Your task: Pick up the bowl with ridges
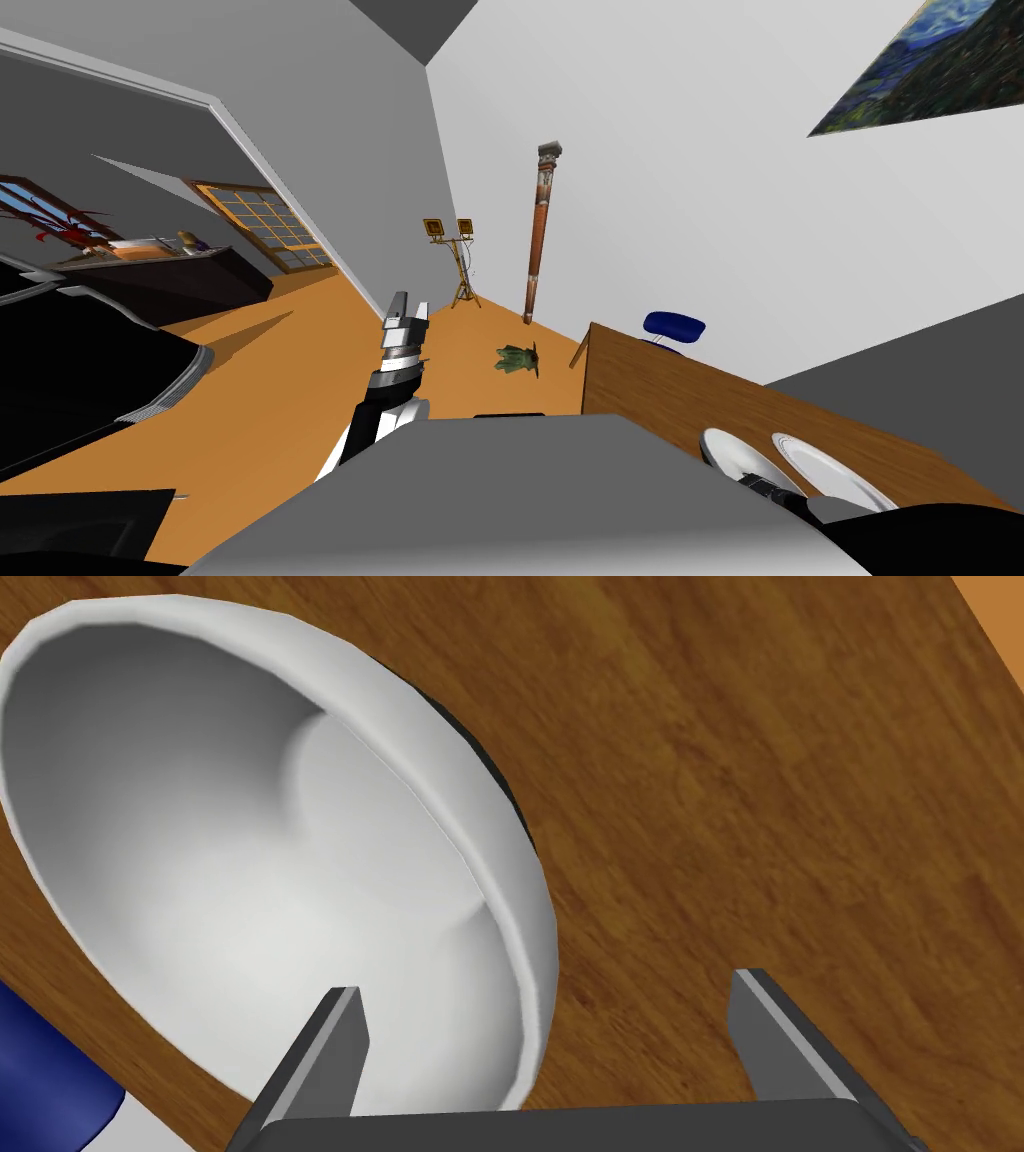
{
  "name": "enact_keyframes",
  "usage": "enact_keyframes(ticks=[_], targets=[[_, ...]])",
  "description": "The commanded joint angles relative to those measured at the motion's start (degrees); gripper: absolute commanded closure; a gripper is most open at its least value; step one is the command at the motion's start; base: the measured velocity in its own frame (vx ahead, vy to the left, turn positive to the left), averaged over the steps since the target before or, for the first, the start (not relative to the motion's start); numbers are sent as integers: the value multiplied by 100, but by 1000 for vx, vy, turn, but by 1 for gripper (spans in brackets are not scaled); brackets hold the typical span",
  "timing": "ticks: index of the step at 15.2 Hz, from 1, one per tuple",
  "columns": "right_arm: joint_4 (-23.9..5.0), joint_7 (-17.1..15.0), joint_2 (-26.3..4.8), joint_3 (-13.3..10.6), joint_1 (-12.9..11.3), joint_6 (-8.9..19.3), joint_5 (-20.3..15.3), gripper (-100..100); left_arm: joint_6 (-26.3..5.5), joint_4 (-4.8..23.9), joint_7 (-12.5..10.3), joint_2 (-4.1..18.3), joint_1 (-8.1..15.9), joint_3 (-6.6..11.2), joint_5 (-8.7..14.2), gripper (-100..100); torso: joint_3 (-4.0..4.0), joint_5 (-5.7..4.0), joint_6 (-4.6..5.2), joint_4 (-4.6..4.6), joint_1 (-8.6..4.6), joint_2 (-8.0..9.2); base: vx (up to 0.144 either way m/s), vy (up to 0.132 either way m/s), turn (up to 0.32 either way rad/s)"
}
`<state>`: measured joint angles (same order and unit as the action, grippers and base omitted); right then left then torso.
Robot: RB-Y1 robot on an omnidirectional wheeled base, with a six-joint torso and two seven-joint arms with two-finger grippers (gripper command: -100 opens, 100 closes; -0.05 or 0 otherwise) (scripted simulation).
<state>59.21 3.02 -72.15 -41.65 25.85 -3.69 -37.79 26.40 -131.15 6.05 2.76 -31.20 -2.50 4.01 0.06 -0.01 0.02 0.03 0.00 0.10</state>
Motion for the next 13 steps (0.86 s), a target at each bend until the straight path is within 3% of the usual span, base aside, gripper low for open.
enact_keyframes(ticks=[1, 3, 4, 5, 9, 12, 13], targets=[[-105, 61, 169, -13, -33, 59, -11, -100, 0, 0, 0, 0, 0, 0, 0, 0, 0, 0, 0, 0, 0, 0, -20, -11, 65], [-215, 124, 347, -13, -56, 112, -22, -100, 0, 0, 0, 0, 0, 0, 0, 0, 4, 0, 0, 2, 0, 6, -18, -11, 60], [-177, 100, 263, 12, -39, 53, -24, -100, 0, 0, 0, 0, 0, 0, 0, 0, 4, -1, 0, 2, 0, 7, -9, -5, 27], [-184, 109, 283, 4, -43, 71, -24, 100, 0, 0, 0, 0, 0, 0, 0, 0, 3, 1, 0, 2, 1, 5, 0, 0, 0], [-196, 105, 260, 15, -45, 84, -21, 100, 0, 0, 0, 0, 0, 0, 0, 0, 1, -21, 1, -1, 0, 2, 0, 0, 0], [32, -18, -54, -15, -4, -7, 2, 100, 0, 0, 0, 0, -1, 0, 0, 0, -3, -14, 1, -1, 3, -5, 21, 10, -73], [-76, 45, 68, 23, -17, -13, -16, 100, 0, 0, 0, 0, -1, 0, 0, 0, -3, -12, 2, -2, 6, -6, 13, 8, -34]])
